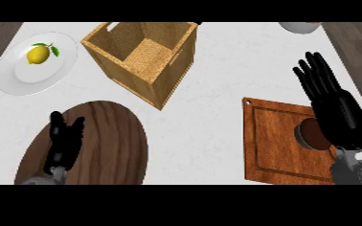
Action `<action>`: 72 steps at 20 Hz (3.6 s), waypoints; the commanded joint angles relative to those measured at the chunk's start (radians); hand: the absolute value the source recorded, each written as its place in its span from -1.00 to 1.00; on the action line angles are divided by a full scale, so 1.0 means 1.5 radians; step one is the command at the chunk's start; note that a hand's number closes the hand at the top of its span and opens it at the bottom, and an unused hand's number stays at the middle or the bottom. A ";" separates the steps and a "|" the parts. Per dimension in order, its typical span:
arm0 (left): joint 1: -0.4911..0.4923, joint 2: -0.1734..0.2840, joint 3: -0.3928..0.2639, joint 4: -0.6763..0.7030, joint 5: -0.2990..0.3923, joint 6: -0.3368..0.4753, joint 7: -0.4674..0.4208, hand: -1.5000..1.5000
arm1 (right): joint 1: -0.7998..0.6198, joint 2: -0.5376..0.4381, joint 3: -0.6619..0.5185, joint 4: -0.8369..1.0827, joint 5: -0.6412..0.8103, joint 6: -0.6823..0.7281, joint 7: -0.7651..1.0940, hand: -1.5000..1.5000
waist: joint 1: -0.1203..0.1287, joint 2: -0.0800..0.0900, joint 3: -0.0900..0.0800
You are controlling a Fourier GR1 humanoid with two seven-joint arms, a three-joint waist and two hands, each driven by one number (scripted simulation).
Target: Pick the cupcake from the cutting board and place it in the basket
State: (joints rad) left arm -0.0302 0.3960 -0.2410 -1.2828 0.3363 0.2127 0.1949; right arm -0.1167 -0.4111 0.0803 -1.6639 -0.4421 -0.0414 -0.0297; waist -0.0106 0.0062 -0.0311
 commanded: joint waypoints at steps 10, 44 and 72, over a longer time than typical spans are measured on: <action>0.318 0.112 0.033 -0.422 0.016 0.058 -0.040 0.00 | 0.026 -0.102 -0.114 0.069 0.079 -0.015 -0.101 -1.00 | -0.031 -0.024 0.024; 0.369 0.136 0.084 -0.381 -0.006 0.105 -0.106 0.00 | 0.067 -0.354 -0.022 0.117 0.235 0.113 0.173 -1.00 | -0.082 -0.025 0.015; 0.370 0.118 0.088 -0.353 0.000 0.097 -0.165 0.00 | 0.042 -0.245 0.046 0.114 0.297 0.034 0.154 -1.00 | -0.087 -0.018 0.020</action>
State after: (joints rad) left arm 0.8285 0.6125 -0.1711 -1.6114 0.3180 0.3573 0.0632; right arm -0.0483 -0.8011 0.1341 -1.4959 -0.0097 0.0261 0.2034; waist -0.1164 -0.0189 -0.0023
